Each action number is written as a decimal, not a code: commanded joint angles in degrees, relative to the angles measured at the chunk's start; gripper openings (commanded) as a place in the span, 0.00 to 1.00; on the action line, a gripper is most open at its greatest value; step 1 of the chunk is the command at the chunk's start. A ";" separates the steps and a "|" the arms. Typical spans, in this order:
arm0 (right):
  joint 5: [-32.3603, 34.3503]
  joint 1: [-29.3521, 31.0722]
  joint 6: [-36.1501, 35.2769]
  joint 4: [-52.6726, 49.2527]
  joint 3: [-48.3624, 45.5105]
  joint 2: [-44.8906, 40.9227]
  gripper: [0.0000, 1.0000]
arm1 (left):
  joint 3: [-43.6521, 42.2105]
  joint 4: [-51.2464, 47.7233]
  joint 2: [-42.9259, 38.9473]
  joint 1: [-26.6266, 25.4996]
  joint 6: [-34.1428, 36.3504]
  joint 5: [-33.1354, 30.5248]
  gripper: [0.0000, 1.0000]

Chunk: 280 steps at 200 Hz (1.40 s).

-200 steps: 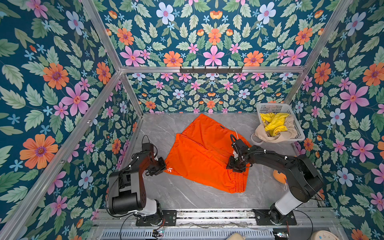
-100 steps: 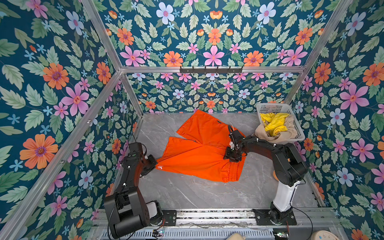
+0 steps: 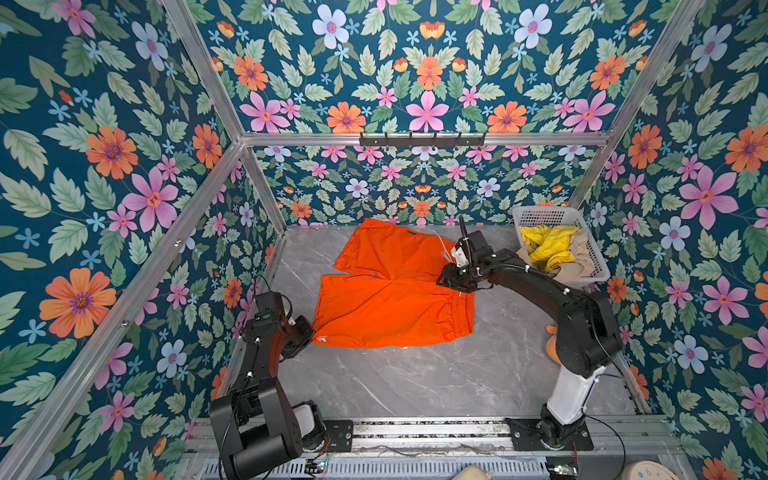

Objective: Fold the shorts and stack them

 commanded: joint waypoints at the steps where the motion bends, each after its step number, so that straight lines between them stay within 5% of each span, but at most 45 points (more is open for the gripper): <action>1: -3.01 -1.84 3.77 -1.94 -7.65 -6.20 0.55 | 0.10 0.52 0.57 -0.01 0.63 0.52 0.08; 70: -5.45 -2.89 13.07 1.50 -31.42 -19.42 0.58 | -0.02 0.82 0.86 0.02 1.18 1.43 0.08; 154: -7.11 -2.89 18.46 13.84 -33.51 -12.45 0.55 | -1.10 2.03 0.87 0.05 0.78 2.37 0.08; 222: -5.71 -2.83 20.38 21.84 -34.62 -8.95 0.25 | -1.68 3.47 -0.35 0.02 -0.32 2.03 0.06; 249: -5.72 -2.67 20.74 19.38 -35.47 -13.42 0.11 | 0.09 1.43 -2.08 0.02 -1.01 2.08 0.05; 280: -5.07 -0.05 21.35 10.43 -37.79 -22.86 0.09 | 3.03 -3.78 -7.10 0.04 -1.10 -0.62 0.05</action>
